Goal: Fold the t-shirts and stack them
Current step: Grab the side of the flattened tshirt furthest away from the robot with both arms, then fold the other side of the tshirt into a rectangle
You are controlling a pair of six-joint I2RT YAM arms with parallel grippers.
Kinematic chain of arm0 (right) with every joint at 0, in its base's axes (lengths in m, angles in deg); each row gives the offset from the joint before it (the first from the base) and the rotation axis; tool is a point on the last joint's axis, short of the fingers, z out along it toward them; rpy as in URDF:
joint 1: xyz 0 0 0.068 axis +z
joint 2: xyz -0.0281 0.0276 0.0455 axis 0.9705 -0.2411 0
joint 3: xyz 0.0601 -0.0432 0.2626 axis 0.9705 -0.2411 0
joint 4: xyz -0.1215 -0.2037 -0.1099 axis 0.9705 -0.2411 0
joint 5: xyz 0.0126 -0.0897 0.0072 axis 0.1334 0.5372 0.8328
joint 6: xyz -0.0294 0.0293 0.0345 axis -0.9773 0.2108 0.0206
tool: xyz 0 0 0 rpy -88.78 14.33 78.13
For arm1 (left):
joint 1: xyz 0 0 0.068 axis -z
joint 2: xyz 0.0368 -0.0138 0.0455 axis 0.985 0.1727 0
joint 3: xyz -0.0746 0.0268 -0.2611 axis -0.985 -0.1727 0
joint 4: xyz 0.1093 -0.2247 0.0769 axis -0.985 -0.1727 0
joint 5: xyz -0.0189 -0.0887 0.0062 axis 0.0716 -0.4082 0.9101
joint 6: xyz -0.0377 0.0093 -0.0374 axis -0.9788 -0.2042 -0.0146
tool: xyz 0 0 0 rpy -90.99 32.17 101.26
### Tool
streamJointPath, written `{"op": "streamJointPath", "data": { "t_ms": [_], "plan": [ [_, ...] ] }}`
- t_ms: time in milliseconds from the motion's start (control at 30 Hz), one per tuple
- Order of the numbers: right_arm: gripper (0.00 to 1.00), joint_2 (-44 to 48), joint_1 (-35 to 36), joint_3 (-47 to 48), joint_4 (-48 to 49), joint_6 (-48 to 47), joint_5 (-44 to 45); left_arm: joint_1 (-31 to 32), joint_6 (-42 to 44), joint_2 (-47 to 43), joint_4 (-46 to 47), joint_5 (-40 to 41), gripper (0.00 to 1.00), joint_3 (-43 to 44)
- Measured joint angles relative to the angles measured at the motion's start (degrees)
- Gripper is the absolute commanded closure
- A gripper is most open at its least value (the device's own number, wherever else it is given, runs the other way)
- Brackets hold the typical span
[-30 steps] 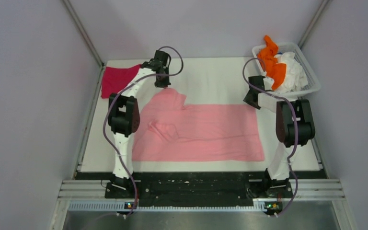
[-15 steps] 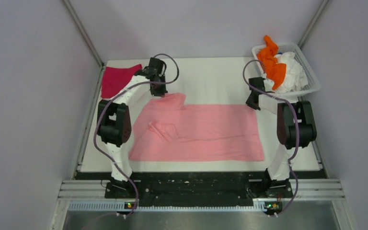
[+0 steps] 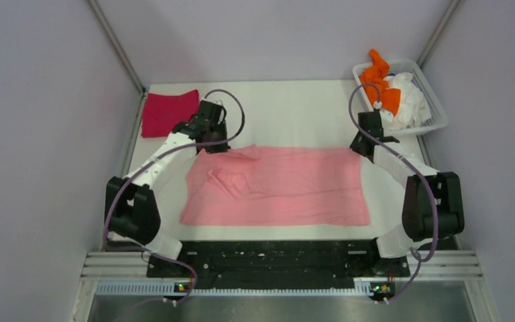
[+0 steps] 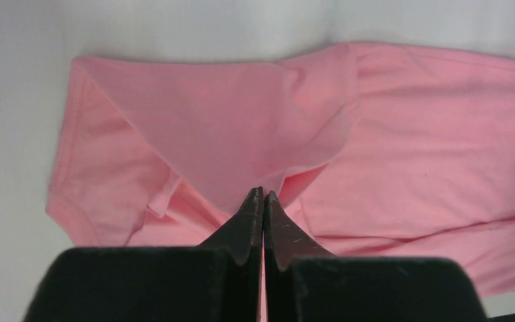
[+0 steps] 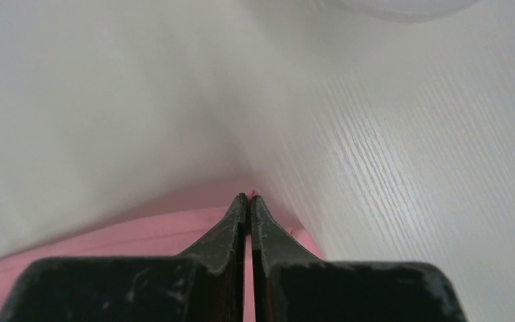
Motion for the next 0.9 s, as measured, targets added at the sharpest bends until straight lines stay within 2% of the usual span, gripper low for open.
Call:
{"op": "streamJointPath", "data": {
  "t_ms": [300,733,833,867,900],
  "plan": [
    [1.00,7.3,0.0,-4.1,-1.3,-0.7,-1.1,2.2,-3.3,-17.7,-1.9,3.9,1.00,-11.1],
    [1.00,16.9,0.0,-8.7,-2.1,-3.0,-2.3,2.2,-8.0,-36.7,-8.6,5.9,1.00,-19.6],
    [0.94,18.8,0.0,-11.5,-2.0,-3.2,-2.3,2.2,-9.2,-40.5,-10.1,5.9,1.00,-22.8],
    [0.87,19.6,0.0,-12.7,-2.0,-3.3,-2.2,2.2,-9.9,-42.1,-10.4,6.0,1.00,-24.4],
    [0.86,20.5,0.0,-14.1,-2.1,-3.3,-2.2,2.2,-10.6,-43.5,-10.9,6.0,1.00,-26.0]
  ]
}}
